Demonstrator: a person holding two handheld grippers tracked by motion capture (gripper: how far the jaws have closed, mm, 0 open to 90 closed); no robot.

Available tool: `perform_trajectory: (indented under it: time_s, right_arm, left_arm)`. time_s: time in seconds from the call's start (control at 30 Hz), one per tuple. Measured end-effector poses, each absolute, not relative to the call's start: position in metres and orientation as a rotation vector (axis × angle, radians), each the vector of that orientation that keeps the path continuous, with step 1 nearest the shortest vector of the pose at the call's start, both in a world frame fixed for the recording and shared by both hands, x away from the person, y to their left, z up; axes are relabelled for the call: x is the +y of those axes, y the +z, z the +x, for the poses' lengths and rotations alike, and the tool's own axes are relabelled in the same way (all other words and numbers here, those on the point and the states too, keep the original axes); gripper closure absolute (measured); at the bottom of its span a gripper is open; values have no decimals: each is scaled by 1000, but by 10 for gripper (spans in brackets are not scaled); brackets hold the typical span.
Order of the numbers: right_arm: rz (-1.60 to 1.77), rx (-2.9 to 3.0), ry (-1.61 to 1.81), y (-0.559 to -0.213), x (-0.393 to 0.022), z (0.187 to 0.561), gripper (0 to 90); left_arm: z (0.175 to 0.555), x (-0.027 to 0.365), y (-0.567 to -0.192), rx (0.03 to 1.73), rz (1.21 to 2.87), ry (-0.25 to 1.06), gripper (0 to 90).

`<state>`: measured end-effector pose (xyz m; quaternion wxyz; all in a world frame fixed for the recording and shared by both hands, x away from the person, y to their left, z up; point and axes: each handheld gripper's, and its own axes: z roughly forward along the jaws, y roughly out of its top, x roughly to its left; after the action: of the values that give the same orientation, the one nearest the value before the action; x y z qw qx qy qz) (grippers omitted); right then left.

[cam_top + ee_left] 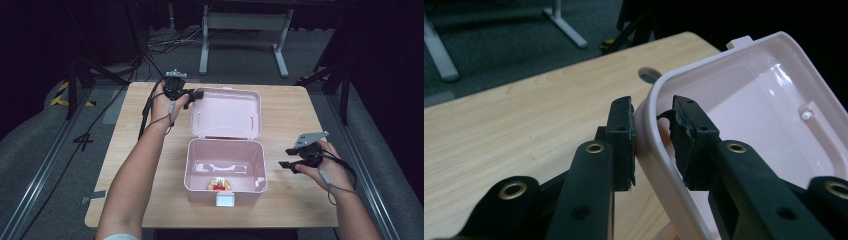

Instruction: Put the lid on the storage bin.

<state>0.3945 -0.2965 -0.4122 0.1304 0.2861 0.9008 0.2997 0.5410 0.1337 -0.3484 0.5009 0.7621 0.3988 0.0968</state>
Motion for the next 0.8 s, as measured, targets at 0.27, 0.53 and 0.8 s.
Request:
perform_trajectory:
  time_s: [0.27,0.53,0.8]
  right_arm:
    - [829,2618,868,-412,-296,395,442]
    - [824,2619,869,-412,-295,395,442]
    - [802,2620,864,-410,-291,394,440]
  left_arm:
    - [527,137,-336,929,1791,300,737]
    - [510,138,-325,904,1734,366,751]
    - [491,137,-316,855,1708,460,757]
